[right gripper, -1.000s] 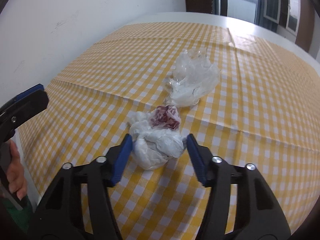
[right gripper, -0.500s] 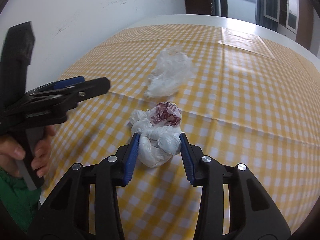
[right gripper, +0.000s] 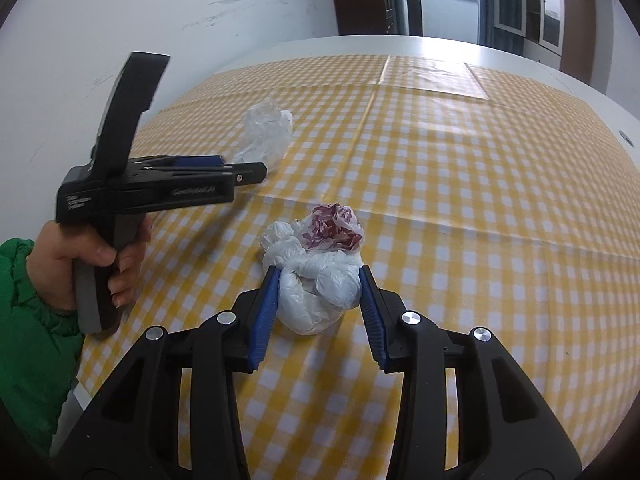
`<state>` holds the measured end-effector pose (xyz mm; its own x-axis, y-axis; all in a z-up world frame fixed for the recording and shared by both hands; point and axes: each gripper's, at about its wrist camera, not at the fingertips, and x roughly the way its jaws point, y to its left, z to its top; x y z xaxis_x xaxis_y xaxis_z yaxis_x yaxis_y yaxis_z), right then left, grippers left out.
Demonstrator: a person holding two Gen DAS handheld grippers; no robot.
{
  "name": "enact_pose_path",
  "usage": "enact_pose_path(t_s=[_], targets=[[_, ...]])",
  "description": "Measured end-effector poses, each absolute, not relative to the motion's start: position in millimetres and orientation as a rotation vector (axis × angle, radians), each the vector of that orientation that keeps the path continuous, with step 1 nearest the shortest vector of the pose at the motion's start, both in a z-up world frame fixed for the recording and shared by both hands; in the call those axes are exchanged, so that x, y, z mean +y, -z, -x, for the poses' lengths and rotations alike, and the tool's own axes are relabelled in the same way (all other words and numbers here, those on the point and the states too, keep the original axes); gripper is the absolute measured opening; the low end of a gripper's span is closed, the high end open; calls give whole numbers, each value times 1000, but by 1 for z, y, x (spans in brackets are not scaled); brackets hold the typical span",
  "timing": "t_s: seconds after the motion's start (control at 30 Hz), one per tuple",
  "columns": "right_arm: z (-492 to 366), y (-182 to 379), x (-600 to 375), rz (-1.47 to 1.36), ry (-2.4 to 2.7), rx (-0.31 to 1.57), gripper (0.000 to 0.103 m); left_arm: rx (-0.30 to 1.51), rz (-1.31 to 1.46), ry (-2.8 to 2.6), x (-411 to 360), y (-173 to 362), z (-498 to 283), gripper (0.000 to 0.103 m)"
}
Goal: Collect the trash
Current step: 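Grasp the clear plastic bag with the left tool while the right tool grasps the white tissues, then carry the plastic bag and tissues down over the blue wastebasket with both tools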
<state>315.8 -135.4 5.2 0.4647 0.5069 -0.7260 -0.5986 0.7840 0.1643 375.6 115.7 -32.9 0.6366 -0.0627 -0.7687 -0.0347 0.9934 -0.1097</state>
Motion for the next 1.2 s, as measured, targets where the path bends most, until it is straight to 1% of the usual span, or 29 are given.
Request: enact_pose_path(t_s=[0.07, 0.13, 0.2, 0.37, 0.87, 1.0, 1.2], targets=[[-310, -8, -143, 110, -681, 845, 37, 871, 112, 12, 113, 33, -374, 47], [-304, -11, -150, 101, -682, 837, 37, 859, 105, 6, 111, 29, -370, 38], [-299, -14, -154, 97, -683, 827, 37, 841, 127, 6, 111, 21, -357, 32], [-276, -22, -165, 89, -694, 800, 37, 809, 160, 24, 99, 5, -312, 22], [-170, -23, -196, 90, -724, 716, 37, 638, 253, 160, 52, -35, -125, 21], [-135, -17, -209, 77, -739, 704, 37, 611, 236, 189, 33, -34, -80, 21], [-81, -2, -229, 79, -741, 678, 37, 612, 228, 211, 12, -18, -30, 21]])
